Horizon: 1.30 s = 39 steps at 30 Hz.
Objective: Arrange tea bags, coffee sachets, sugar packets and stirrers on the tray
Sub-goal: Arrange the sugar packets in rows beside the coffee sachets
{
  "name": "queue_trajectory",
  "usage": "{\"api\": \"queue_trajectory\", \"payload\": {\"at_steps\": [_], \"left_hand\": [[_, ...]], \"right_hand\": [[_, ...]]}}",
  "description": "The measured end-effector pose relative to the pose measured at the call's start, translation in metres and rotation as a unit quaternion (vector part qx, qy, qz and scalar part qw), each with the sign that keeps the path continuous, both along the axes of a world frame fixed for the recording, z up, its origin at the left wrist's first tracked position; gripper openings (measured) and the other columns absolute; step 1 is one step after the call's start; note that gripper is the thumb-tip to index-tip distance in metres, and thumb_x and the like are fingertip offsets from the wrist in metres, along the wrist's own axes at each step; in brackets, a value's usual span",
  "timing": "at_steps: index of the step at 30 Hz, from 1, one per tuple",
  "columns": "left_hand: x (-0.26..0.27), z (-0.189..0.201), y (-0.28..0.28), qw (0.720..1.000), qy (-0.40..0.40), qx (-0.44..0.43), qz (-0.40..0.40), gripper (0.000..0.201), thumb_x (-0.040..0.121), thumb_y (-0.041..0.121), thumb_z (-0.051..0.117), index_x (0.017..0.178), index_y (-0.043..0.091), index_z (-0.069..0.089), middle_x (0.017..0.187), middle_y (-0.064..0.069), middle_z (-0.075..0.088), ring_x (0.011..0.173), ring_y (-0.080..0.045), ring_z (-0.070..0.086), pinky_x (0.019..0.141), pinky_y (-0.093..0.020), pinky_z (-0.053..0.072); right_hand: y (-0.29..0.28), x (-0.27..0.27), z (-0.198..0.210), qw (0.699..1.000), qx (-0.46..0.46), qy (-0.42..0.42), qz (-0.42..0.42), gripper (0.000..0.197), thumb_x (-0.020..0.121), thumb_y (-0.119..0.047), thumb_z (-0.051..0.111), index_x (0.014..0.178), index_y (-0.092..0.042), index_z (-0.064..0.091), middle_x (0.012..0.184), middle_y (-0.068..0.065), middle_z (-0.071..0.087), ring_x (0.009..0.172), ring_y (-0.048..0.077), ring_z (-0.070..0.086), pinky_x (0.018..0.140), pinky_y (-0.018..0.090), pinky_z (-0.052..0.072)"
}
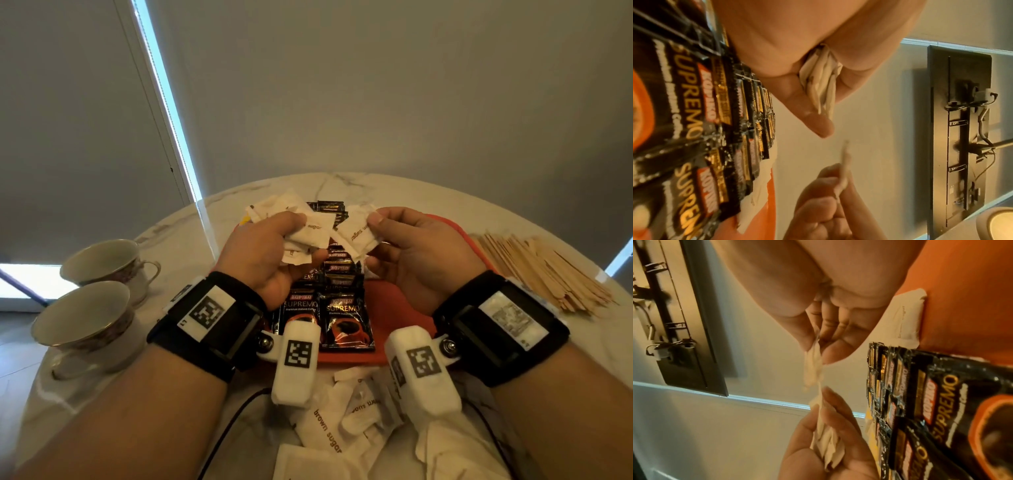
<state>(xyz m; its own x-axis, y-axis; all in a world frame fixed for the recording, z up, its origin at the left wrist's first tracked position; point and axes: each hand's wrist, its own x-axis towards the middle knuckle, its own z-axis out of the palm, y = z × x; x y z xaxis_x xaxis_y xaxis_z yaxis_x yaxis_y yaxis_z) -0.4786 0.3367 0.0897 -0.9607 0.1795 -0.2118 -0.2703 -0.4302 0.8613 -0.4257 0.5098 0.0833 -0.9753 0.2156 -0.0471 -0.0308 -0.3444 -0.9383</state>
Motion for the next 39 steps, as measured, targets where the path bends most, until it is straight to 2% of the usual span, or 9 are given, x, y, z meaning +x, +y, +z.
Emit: {"api": "queue_trajectory", "payload": {"at_steps": [2, 6, 9, 12, 14, 19, 28, 33, 39], "left_hand": [[-0.003, 0.0, -0.002, 1.0, 0.008, -0.001, 0.025, 0.018, 0.099, 0.002, 0.063, 0.114, 0.009, 0.059, 0.105, -0.019, 0.076, 0.086, -0.032, 0.077, 0.05, -0.031, 0.059], [0.0, 0.0, -0.001, 0.999, 0.038, -0.012, 0.016, 0.015, 0.099, 0.002, 0.064, 0.11, 0.012, 0.06, 0.107, -0.017, 0.075, 0.083, -0.031, 0.077, 0.053, -0.034, 0.061], [0.006, 0.0, 0.002, 0.997, 0.061, -0.018, -0.042, 0.021, 0.095, 0.009, 0.07, 0.115, 0.009, 0.063, 0.1, -0.016, 0.079, 0.082, -0.03, 0.079, 0.056, -0.035, 0.061], [0.01, -0.002, 0.004, 0.983, 0.111, -0.051, -0.137, 0.048, 0.077, 0.016, 0.082, 0.12, 0.006, 0.065, 0.104, -0.016, 0.078, 0.084, -0.027, 0.076, 0.058, -0.03, 0.06], [0.011, -0.003, 0.004, 0.975, 0.129, -0.078, -0.165, 0.054, 0.074, 0.006, 0.084, 0.124, 0.005, 0.065, 0.106, -0.014, 0.077, 0.083, -0.025, 0.075, 0.059, -0.029, 0.059], [0.011, -0.004, 0.003, 0.976, 0.153, -0.098, -0.116, 0.04, 0.081, -0.009, 0.077, 0.118, 0.0, 0.066, 0.099, -0.014, 0.079, 0.084, -0.027, 0.078, 0.055, -0.027, 0.058], [0.009, -0.005, 0.006, 0.992, 0.097, -0.055, -0.054, 0.051, 0.08, -0.015, 0.074, 0.127, -0.002, 0.059, 0.106, -0.02, 0.077, 0.08, -0.029, 0.079, 0.052, -0.029, 0.059], [0.011, -0.006, 0.01, 0.993, 0.099, -0.045, -0.055, 0.036, 0.085, -0.012, 0.072, 0.119, -0.001, 0.065, 0.095, -0.014, 0.08, 0.076, -0.025, 0.079, 0.052, -0.027, 0.058], [0.003, -0.003, 0.005, 0.998, 0.05, -0.023, -0.018, 0.033, 0.086, -0.008, 0.073, 0.116, 0.006, 0.064, 0.106, -0.021, 0.076, 0.078, -0.026, 0.079, 0.054, -0.027, 0.06]], "right_hand": [[0.0, 0.0, 0.001, 1.0, -0.003, 0.002, -0.014, 0.006, 0.099, -0.014, 0.063, 0.093, -0.015, 0.062, 0.073, 0.002, 0.073, 0.059, 0.012, 0.066, 0.048, 0.02, 0.052], [-0.001, 0.0, 0.0, 1.0, 0.015, 0.001, -0.014, 0.004, 0.099, -0.015, 0.063, 0.095, -0.015, 0.062, 0.074, 0.003, 0.073, 0.06, 0.012, 0.066, 0.047, 0.021, 0.052], [0.0, 0.0, -0.002, 0.998, 0.068, 0.004, 0.005, 0.003, 0.096, -0.016, 0.067, 0.096, -0.014, 0.065, 0.081, 0.006, 0.075, 0.066, 0.016, 0.068, 0.054, 0.028, 0.054], [0.0, 0.001, -0.002, 0.993, 0.111, 0.021, 0.024, 0.005, 0.092, -0.014, 0.071, 0.096, -0.012, 0.07, 0.085, 0.008, 0.074, 0.071, 0.02, 0.07, 0.06, 0.033, 0.057], [-0.001, 0.002, -0.002, 0.993, 0.111, 0.038, 0.031, 0.012, 0.087, -0.013, 0.074, 0.098, -0.009, 0.072, 0.088, 0.014, 0.073, 0.073, 0.024, 0.07, 0.062, 0.033, 0.059], [0.002, 0.004, -0.001, 0.981, 0.174, 0.011, 0.082, 0.035, 0.077, -0.027, 0.078, 0.106, -0.007, 0.073, 0.096, 0.012, 0.076, 0.076, 0.019, 0.069, 0.063, 0.03, 0.055], [0.01, -0.005, -0.007, 0.989, 0.134, 0.01, -0.068, 0.009, 0.08, -0.017, 0.084, 0.08, -0.013, 0.076, 0.081, 0.007, 0.071, 0.067, 0.012, 0.061, 0.058, 0.028, 0.051], [0.0, 0.0, -0.003, 0.995, 0.103, 0.007, -0.003, 0.012, 0.087, -0.005, 0.074, 0.098, -0.006, 0.069, 0.092, 0.01, 0.076, 0.075, 0.017, 0.071, 0.069, 0.033, 0.059], [0.022, -0.011, -0.003, 0.986, 0.08, -0.104, -0.098, 0.012, 0.092, 0.001, 0.063, 0.098, -0.008, 0.07, 0.103, 0.016, 0.075, 0.074, 0.021, 0.068, 0.052, 0.028, 0.05]]}}
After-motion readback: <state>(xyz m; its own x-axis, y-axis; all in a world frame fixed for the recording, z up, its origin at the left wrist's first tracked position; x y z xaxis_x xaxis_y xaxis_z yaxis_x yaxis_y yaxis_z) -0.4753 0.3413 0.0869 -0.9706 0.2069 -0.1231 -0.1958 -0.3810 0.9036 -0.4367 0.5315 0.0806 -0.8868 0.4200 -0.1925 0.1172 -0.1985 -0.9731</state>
